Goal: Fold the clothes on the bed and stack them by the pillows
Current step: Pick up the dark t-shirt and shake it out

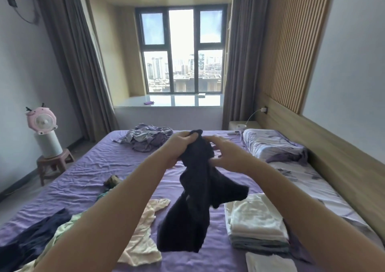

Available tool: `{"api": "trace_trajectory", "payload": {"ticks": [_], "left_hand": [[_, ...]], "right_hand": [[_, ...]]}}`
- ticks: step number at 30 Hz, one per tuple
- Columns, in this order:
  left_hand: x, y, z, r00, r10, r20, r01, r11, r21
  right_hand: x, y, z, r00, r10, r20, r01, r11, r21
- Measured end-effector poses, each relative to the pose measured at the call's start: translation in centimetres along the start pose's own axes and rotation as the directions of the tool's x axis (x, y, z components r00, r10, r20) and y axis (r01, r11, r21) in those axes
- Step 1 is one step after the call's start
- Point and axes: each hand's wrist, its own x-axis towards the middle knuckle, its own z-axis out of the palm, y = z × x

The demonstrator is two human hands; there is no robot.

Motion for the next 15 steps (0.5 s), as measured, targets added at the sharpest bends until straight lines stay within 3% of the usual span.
{"api": "trace_trajectory", "payload": {"ticks": [5,8,10,12,15], "left_hand": [[-0.1,1.6,-0.9,0.994,-0.093,0.050,0.095,0.994,-0.045],[-0.7,1.3,-1.7,0.964,-0.212,0.159,0.241,0.950,-0.199],[-0.9,0.6,-2.2,0.944,-0.252,0.212,0.302,0.919,-0.252],[-1.2,0.1,-2.8,0.947,-0.250,0.201,0.300,0.910,-0.286],[-2.1,-0.3,-3.6,0.954,-0.263,0.146,0.290,0.935,-0.203]], "right_hand": [[-0.8,-0.2,1.0,0.973,-0.226,-0.057,0.222,0.973,-0.061],[-0.8,-1.3,1.2,0.840,-0.529,-0.119,0.432,0.787,-0.441],[-0.7,-2.1,1.5,0.751,-0.654,-0.092,0.530,0.679,-0.508],[-0.8,-2.5,1.8,0.737,-0.667,-0.114,0.550,0.689,-0.472],[-0.3,-2.4,1.7,0.830,-0.511,-0.222,0.452,0.851,-0.268]]}}
